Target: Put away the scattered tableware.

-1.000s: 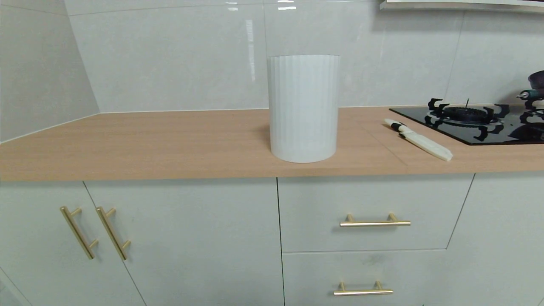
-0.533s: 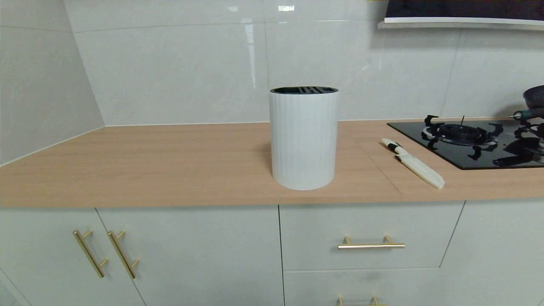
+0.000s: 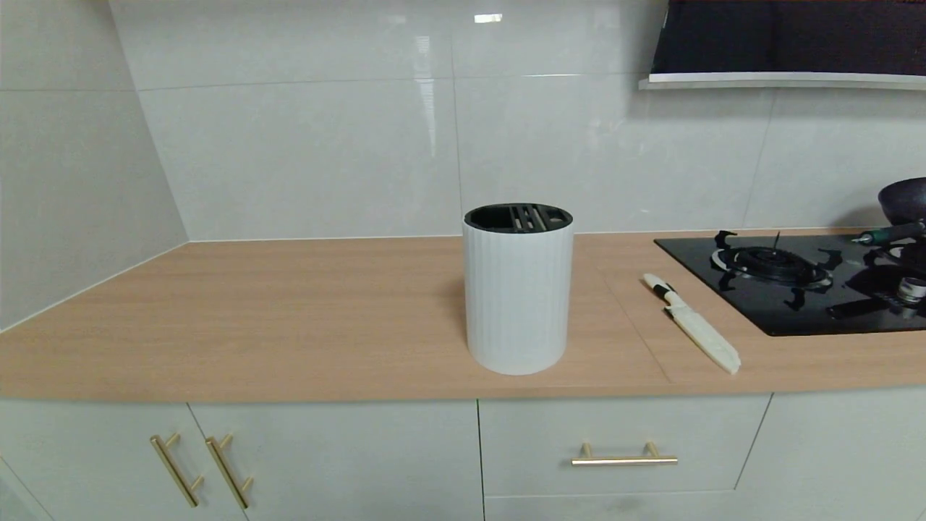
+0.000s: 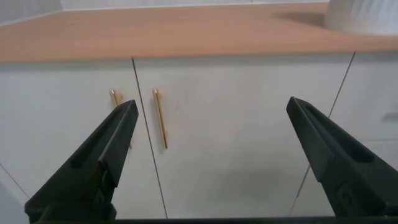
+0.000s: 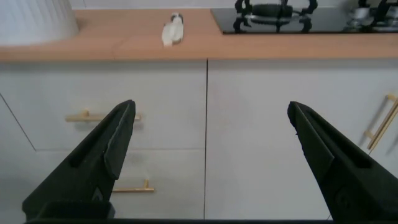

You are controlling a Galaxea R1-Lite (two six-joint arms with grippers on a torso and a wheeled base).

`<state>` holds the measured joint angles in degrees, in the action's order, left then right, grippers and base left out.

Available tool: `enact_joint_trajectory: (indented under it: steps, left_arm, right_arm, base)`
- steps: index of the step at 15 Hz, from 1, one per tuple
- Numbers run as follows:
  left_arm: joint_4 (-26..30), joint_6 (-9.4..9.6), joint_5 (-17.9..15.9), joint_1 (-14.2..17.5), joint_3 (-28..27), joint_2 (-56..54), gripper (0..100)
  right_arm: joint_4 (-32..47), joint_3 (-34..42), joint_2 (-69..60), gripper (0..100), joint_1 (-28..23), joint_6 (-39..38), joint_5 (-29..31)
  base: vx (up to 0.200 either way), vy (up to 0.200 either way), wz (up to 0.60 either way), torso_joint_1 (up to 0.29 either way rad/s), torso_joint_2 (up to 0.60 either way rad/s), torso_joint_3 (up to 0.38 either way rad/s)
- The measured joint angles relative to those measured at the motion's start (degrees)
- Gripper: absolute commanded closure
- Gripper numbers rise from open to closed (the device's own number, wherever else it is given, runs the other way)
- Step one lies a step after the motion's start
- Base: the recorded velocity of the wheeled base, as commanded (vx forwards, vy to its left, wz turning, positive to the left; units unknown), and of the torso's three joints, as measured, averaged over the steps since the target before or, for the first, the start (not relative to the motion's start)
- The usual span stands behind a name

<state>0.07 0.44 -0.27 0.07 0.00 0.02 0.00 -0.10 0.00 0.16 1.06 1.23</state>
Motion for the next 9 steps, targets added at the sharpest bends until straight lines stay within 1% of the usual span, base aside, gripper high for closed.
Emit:
enact_joint_trajectory:
  steps: [9]
  left_arm:
    - [0.0,0.0,0.0,0.0,0.0,0.0,0]
  right_arm:
    - [0.0,0.0,0.0,0,0.0,0.0,0.0]
  base:
    - [0.0,0.0,0.0,0.236,-0.52,-0.288]
